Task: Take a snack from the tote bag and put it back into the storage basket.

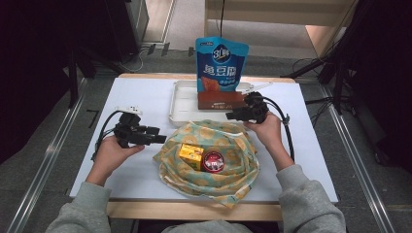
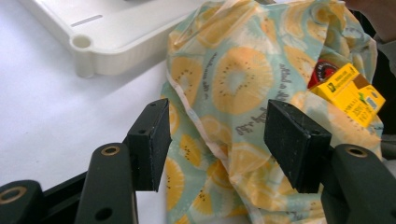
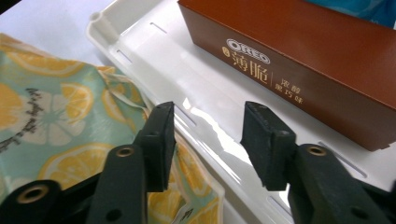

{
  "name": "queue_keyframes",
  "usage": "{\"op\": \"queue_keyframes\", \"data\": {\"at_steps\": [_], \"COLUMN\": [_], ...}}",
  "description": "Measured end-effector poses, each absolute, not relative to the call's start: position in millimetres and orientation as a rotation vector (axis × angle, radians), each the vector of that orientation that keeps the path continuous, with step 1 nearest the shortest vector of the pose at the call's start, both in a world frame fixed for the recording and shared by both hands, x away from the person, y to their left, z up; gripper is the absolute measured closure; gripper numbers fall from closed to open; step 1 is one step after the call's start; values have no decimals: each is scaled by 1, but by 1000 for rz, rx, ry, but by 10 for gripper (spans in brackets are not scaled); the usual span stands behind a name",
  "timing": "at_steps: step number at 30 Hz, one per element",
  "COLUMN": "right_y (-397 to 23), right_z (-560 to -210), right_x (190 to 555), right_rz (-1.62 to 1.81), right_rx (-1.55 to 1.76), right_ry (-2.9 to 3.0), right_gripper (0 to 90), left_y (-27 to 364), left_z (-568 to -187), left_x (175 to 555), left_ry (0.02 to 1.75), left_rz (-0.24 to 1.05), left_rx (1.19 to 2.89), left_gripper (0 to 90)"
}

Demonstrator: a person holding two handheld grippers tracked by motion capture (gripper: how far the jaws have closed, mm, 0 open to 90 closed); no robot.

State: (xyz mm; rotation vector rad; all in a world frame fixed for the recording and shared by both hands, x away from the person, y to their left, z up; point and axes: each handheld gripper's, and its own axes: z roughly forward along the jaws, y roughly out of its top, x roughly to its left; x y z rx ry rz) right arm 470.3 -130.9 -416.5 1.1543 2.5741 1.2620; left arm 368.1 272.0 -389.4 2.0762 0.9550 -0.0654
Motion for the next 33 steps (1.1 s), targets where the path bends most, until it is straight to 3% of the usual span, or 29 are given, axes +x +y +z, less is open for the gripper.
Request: {"op": "queue_keyframes", "data": {"at_steps": [8,33], "right_y": [-131,-150], "right_z": [-411,-401], "right_x": [461,417], "right_rz": [1239,1269], "right_rx": [1145,1121], "right_ry": [2593,2586], "right_gripper": [413,426], "left_y": [265,248], "left_z": [-379,-361], "left_x": [364,352], "left_ry": [918,821], "left_rz": [-65,-90], "left_rx": [2093,2102], "left_gripper": [417,415]}}
